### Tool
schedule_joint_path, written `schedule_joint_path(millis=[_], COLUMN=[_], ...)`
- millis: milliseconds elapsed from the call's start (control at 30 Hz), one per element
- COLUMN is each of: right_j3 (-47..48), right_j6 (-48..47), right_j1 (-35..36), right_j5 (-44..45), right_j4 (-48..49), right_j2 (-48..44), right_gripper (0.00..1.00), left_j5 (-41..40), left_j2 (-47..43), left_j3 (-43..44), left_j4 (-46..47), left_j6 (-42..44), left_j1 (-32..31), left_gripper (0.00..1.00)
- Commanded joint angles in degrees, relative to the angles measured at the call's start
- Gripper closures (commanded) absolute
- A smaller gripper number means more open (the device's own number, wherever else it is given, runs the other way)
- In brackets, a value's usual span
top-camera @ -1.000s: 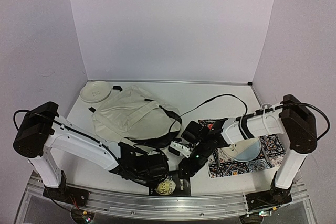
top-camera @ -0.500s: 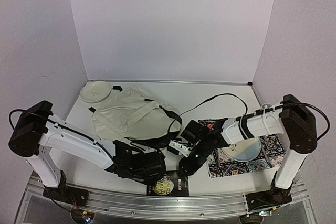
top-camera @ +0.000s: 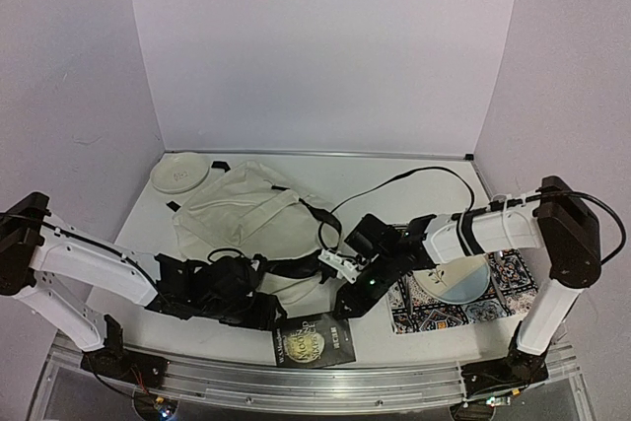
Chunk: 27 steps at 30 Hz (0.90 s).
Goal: Pack the student bag
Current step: Grab the book at the center of the board.
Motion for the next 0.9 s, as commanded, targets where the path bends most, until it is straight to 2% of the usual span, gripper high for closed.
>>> schedule_joint_path(millis=[0, 400, 500, 700, 867], right_j3=[1.5, 0.9, 0.7, 0.0, -0.1], right_j6=[-1.2, -0.9, -0.9, -0.7, -0.6], right_j1=[-0.1, 0.0, -0.1, -0.1, -0.2], right_j5=[-0.9, -1.1, -1.1, 0.0, 0.5], right_j4=[-1.1, -0.2, -0.2, 0.6, 1.0], right_j2=[-2.4, -3.1, -3.1, -3.4, -2.5], right_gripper=[0.83, 0.83, 0.83, 0.83, 0.83], left_j5=[5.0, 6.8, 8.4, 11.7, 12.7], left_j2=[-0.8, 4.2, 5.0, 1.8, -1.3], left_j3=[-1.2, -2.2, -1.8, -2.6, -3.1], left_j4=[8.8, 9.9, 10.8, 14.4, 14.6], left_j6=[-0.3, -1.2, -1.1, -1.0, -0.8], left_j1=[0.4, 0.6, 0.5, 0.5, 0.5], left_gripper=[0.33, 0.27, 0.33, 0.53, 0.61])
